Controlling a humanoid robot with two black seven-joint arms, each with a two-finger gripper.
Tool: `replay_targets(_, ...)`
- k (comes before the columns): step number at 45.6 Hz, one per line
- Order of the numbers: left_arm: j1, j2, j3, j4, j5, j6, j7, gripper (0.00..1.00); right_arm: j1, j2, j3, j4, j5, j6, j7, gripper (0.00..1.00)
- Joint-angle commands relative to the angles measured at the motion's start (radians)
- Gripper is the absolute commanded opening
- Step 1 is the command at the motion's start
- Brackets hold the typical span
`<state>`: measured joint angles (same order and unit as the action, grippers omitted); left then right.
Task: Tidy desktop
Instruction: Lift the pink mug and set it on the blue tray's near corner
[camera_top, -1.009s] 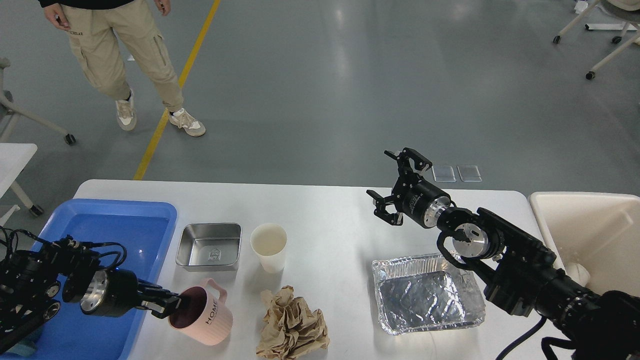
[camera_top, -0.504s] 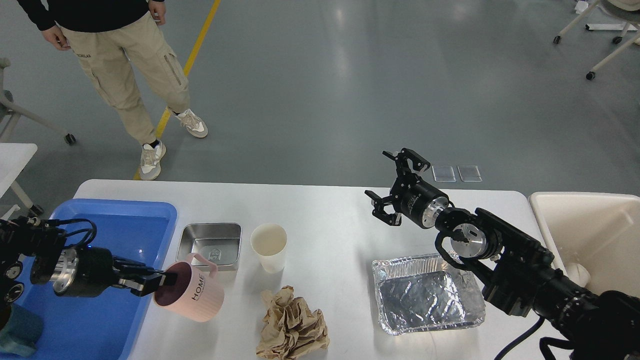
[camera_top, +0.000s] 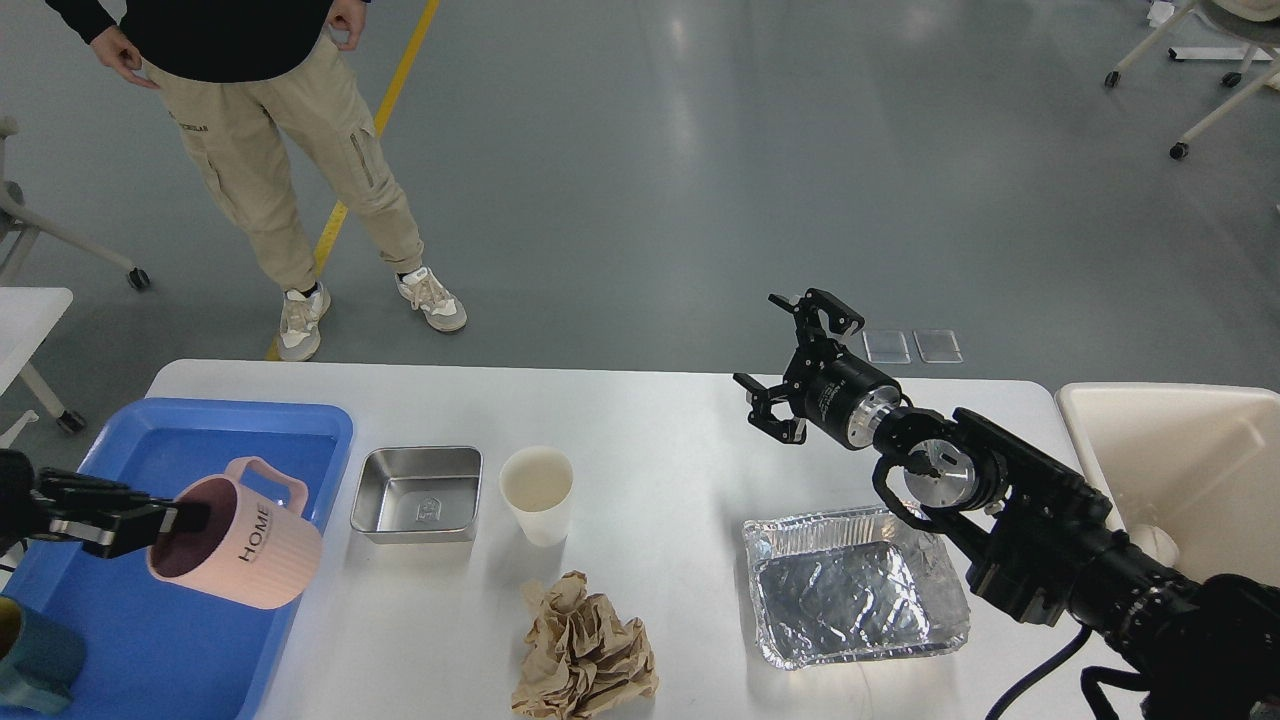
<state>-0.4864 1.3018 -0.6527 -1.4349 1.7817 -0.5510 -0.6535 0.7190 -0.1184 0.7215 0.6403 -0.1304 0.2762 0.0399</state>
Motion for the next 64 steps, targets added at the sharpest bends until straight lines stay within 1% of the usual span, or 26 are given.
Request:
replay_targets(1,-0.001,0.091,-0.001,-0.001,-0.002,0.000,-0.037,0.03,0.007,0.002,-0.001,0.001,0.000,0.001,0.000,1.00)
replay_targets(10,-0.001,0.177,0.008,0.002,-0.001,0.013,-0.058,0.03,0.013,0.006,-0.001,0.002,0.000,0.001,0.000,1.00)
replay_targets(15,0.003,0.215,0.033,0.019,0.004,0.069,-0.060,0.04,0.013,0.005,-0.001,0.005,0.000,0.001,0.000,1.00)
replay_targets(19,0.005,0.228,0.090,0.040,0.018,0.117,-0.060,0.04,0.013,0.005,-0.001,0.005,0.000,0.001,0.000,1.00)
replay_targets(27,0.006,0.208,0.168,0.137,0.096,0.221,-0.058,0.04,0.013,0.006,0.001,0.013,0.000,0.000,0.000,1.00)
replay_targets(32,0.005,0.203,0.217,0.169,0.093,0.269,-0.054,0.04,0.013,0.006,0.001,0.013,0.000,0.000,0.000,1.00)
replay_targets(41,0.005,0.110,0.274,0.237,0.093,0.313,-0.046,0.04,0.011,0.005,-0.001,0.015,0.000,0.001,0.000,1.00)
replay_targets(50,0.005,0.019,0.344,0.309,0.087,0.375,-0.043,0.05,0.010,0.005,-0.001,0.015,0.000,0.000,0.000,1.00)
replay_targets(58,0.005,-0.056,0.351,0.395,0.084,0.396,-0.044,0.05,0.011,0.005,-0.001,0.015,0.000,0.000,0.000,1.00)
replay_targets(64,0.008,-0.082,0.351,0.410,0.068,0.405,-0.044,0.05,0.011,0.003,-0.001,0.015,0.000,0.001,0.000,1.00)
